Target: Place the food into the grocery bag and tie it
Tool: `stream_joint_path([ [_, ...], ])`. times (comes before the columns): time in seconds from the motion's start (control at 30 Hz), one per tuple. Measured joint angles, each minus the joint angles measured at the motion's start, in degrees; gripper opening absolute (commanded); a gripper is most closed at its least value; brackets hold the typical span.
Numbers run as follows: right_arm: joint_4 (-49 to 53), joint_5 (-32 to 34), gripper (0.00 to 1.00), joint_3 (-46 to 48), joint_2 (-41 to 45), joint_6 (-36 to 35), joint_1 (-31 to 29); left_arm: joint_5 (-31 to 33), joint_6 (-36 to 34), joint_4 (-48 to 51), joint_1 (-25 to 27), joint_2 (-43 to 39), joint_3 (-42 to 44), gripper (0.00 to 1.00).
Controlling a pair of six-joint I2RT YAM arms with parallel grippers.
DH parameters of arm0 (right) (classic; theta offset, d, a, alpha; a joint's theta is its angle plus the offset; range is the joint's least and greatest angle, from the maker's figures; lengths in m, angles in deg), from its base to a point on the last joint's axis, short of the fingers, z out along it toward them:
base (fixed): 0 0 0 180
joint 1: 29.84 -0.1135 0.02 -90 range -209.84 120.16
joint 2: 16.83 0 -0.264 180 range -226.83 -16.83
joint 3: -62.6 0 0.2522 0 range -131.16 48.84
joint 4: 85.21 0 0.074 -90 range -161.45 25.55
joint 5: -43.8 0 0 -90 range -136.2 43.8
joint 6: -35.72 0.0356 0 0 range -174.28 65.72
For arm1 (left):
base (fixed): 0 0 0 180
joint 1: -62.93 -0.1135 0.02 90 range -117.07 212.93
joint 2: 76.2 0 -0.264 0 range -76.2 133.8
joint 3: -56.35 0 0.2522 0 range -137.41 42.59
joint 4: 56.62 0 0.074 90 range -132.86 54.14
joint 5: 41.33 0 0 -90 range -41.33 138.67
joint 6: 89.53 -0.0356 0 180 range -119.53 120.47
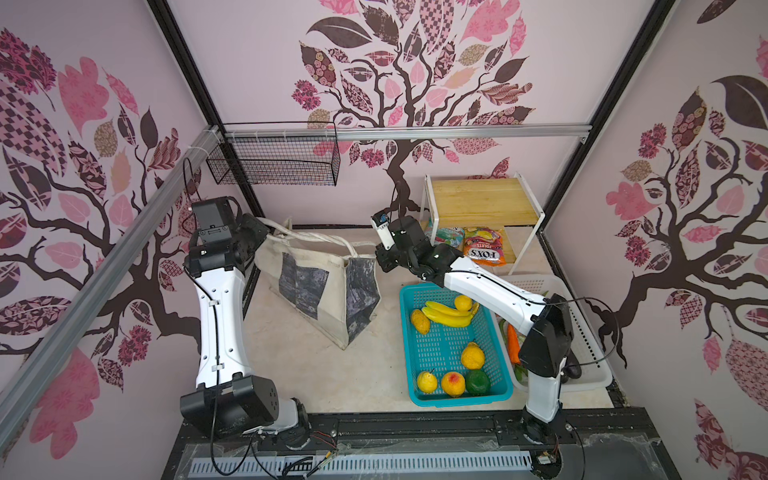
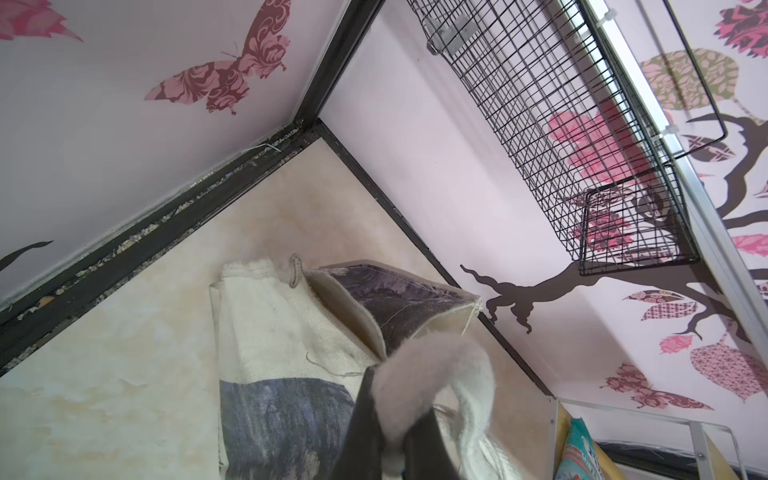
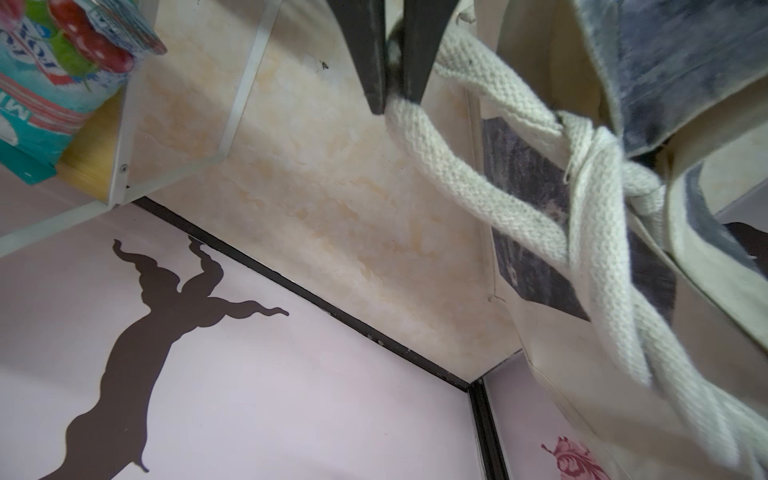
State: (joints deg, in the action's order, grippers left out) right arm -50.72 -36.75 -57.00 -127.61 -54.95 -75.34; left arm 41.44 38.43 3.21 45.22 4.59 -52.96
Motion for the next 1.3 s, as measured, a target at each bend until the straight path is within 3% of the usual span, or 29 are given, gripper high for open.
stream_joint_path([
  [0.5,-13.88,0.76,0.0,19.65,4.04,-1.51,-0.42,-3.58,4.09,1.97,-0.11,2.69,0.24,0.0],
  [0.63,-10.1,1.4,0.0,15.19,4.02,-2.4,0.11,-3.34,4.66,-0.85,-0.28,1.73,2.82,0.0],
  [0.8,-1.95,2.19,0.0,-1.09,-1.86,-3.28,2.54,-3.41,5.55,-3.96,-0.79,1.53,3.78,0.0],
  [0.93,3.37,3.43,0.0,-12.57,-8.39,-3.72,3.74,-3.02,6.25,-7.93,-1.07,-1.42,9.55,0.0],
  [1.13,6.71,3.06,0.0,-13.94,-10.47,-3.23,3.8,-3.82,7.26,-13.99,-1.29,-6.62,18.8,0.02],
  [1.3,2.58,-2.27,0.03,-5.77,-7.63,-2.67,4.09,-4.83,8.39,-18.82,-2.23,-10.08,26.49,0.05],
])
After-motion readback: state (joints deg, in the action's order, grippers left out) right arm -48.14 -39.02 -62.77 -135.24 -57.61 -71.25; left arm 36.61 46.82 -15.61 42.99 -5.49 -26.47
